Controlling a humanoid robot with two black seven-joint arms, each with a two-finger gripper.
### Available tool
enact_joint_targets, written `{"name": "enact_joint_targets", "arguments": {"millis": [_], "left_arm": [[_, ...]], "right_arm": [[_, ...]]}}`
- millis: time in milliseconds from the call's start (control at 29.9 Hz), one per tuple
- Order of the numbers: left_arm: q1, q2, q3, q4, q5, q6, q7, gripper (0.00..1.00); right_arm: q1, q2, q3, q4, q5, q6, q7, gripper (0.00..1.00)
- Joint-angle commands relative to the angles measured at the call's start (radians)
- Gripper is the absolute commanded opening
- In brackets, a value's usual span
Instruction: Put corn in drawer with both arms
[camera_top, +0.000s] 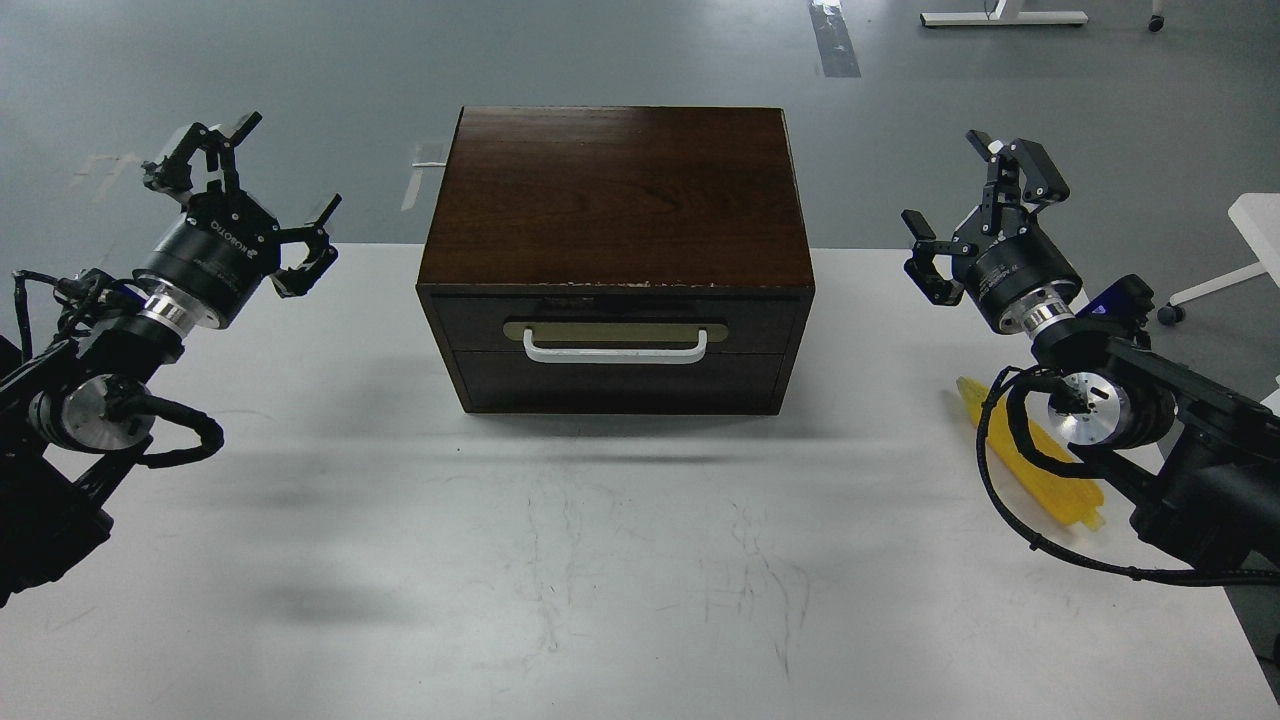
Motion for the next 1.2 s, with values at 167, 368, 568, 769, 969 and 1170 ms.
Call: {"name": "enact_joint_targets", "arguments": {"millis": [167,368,568,769,969,1170], "left_arm": [[0.001,-0.016,0.027,0.002,0.002,0.000,0.000,0.98],[-0.083,0.057,0.027,0.043,-0.001,0.000,0.001,0.98],[-0.189,0.137,0.028,0.106,0.031,0.000,0.003,0.98],[-0.321,0.232,0.027,-0.047,0.380,0.000,-0.030,0.98],[-0.410,0.286,0.025,-0.455,0.782,0.000,-0.088,0.98],[-0.432,0.190,0.033,-0.666,1.211,0.000,-0.108,0.98]], "right_arm": [[-0.002,0.008,0.005,-0.011,0.001,0.001,0.000,1.00],[-0.001,0.008,-0.001,-0.012,-0.001,0.005,0.000,1.00],[0.002,0.006,0.003,-0.014,-0.001,0.010,0.000,1.00],[0.002,0.006,0.003,-0.014,-0.001,0.010,0.000,1.00],[0.001,0.008,0.005,-0.014,-0.003,0.005,0.000,1.00],[0.001,-0.003,0.003,-0.014,-0.003,0.002,0.000,1.00]]}}
